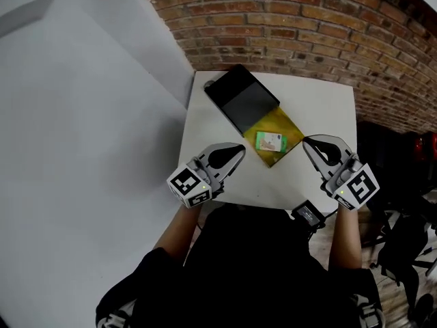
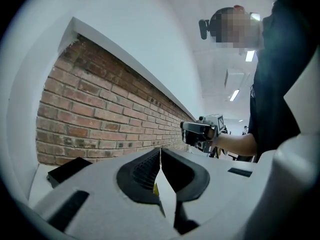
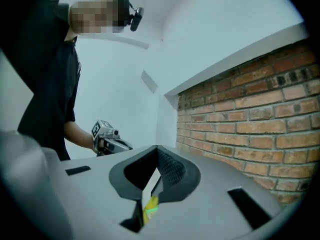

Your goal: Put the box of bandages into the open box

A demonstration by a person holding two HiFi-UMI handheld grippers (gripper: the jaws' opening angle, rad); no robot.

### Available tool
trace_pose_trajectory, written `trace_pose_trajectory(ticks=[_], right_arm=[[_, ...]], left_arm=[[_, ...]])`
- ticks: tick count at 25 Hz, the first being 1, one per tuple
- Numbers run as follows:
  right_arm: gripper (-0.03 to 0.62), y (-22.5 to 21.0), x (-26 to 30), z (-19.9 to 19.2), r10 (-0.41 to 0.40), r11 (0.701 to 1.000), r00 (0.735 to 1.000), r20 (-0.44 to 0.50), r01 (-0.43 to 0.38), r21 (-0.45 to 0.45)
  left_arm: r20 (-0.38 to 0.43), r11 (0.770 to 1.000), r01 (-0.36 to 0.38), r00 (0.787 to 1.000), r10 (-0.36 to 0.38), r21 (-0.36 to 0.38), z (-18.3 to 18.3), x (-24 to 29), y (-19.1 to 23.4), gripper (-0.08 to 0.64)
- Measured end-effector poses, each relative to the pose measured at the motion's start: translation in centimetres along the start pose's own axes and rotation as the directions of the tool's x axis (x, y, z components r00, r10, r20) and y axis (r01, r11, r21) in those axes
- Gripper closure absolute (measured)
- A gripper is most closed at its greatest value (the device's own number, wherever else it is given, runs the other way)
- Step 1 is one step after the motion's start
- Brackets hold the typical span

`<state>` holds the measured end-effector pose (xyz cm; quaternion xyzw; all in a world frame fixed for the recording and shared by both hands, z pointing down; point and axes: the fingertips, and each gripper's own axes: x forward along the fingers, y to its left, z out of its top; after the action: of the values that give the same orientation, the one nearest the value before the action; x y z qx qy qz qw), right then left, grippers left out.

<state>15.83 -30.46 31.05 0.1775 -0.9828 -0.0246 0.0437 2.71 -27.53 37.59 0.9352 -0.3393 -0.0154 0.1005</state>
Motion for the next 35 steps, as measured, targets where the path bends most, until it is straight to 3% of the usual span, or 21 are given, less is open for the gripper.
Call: trace_pose_trajectory(ticks=[7,14,24,27,35], right_arm=[[0.588,4.4,-4.2,2.5,-0.106,0.992,0.988,0.111,0.098,0.073],[0.588,8.9,-7.7,3.9,-0.259,0.949,0.942,0.213,0.207,0.238],[0.588,18.8,-6.5,1.9,-0.309,0.923,0.936,0.169,0.253,0.29],[0.588,21.4,-5.0,0.9,-0.284,0.929,0.951,0.12,0.242,0.279],[0.588,26.3,-6.0,-1.6,-0.256,0.929,0.967,0.011,0.243,0.278]], left_arm=[[0.019,0.998,0.064,0.998,-0.065,0.018,1.7,-1.5,-1.4,0.543],[0.015,0.991,0.133,0.991,-0.134,0.032,2.0,-6.4,-3.7,0.543],[0.009,0.991,0.137,0.991,-0.137,-0.01,-1.0,-17.1,-5.5,0.543],[0.007,0.992,0.127,0.992,-0.127,-0.029,-1.6,-19.5,-5.3,0.543],[-0.021,0.98,0.189,0.981,-0.191,-0.063,-4.1,-20.6,-8.5,0.543]])
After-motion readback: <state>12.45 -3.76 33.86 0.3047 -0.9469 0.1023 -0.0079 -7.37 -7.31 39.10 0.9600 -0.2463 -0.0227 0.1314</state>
